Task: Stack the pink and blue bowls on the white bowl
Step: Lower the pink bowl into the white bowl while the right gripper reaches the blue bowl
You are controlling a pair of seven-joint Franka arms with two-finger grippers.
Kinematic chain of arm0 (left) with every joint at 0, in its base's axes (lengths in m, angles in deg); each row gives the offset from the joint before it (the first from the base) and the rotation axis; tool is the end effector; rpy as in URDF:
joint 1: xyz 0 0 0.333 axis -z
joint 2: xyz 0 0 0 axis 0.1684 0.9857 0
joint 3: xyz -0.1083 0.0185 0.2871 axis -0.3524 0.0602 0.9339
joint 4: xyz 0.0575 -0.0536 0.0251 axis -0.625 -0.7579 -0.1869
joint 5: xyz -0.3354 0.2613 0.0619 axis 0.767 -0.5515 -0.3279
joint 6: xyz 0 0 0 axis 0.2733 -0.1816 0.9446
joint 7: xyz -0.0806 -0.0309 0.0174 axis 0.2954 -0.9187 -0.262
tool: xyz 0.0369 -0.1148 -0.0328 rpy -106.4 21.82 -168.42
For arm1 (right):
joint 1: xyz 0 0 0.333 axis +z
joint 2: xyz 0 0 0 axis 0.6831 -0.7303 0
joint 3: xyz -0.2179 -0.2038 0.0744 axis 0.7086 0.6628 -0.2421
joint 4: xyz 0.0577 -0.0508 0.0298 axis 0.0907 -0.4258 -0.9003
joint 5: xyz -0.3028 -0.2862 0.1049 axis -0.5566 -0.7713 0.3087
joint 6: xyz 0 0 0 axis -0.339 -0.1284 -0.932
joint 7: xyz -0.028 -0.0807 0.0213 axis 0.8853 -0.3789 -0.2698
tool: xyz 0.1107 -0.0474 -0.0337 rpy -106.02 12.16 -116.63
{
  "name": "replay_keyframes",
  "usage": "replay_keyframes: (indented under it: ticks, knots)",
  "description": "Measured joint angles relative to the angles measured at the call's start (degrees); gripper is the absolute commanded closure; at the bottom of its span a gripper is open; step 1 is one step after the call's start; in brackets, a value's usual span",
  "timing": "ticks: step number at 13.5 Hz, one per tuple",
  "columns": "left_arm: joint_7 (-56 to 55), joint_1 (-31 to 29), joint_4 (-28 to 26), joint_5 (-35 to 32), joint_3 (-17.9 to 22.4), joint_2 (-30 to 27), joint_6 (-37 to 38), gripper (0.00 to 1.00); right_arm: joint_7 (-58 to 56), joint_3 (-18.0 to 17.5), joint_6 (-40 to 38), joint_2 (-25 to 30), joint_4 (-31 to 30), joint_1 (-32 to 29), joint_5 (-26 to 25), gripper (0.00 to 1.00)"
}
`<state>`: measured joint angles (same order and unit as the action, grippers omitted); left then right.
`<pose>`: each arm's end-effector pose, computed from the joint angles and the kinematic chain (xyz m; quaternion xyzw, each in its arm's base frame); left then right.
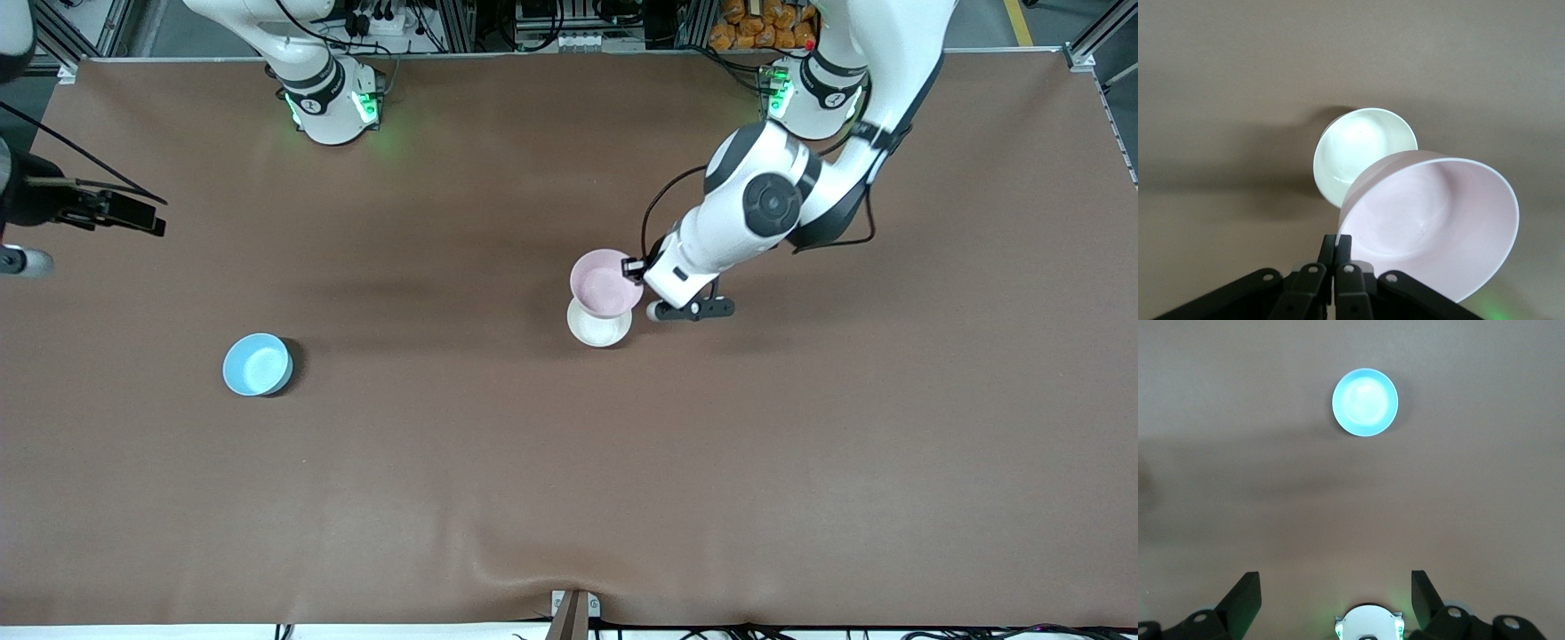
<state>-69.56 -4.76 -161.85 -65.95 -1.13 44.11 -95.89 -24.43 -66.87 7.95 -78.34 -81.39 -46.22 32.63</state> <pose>0.5197 -0.3956 0.2727 0.9805 0.0651 -0.1012 0.1555 0.5771 -0.0384 0.5391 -0.9908 0.0612 0.1186 0.0211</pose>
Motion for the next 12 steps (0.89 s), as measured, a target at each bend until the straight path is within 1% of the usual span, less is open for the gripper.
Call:
replay_keyframes:
  ticks: [3,8,12]
  knots:
    - [0.0,-0.1,1.0,-1.5,0.4,4.6,-1.6,1.0,-0.2,0.1,4.6,-4.2,-0.9,-0.5,0.0,0.0]
    - [0.0,0.4,1.4,-2.2,0.3,8.0,-3.6,1.0,-0.2,0.2,15.0,-12.5,-1.9,-0.7,-0.1,0.0]
    - [0.0,0.5,1.4,-4.2,0.3,10.1,-4.3,1.0,-0.2,0.4,27.7,-17.0,-7.2,-1.9,-0.1,0.0]
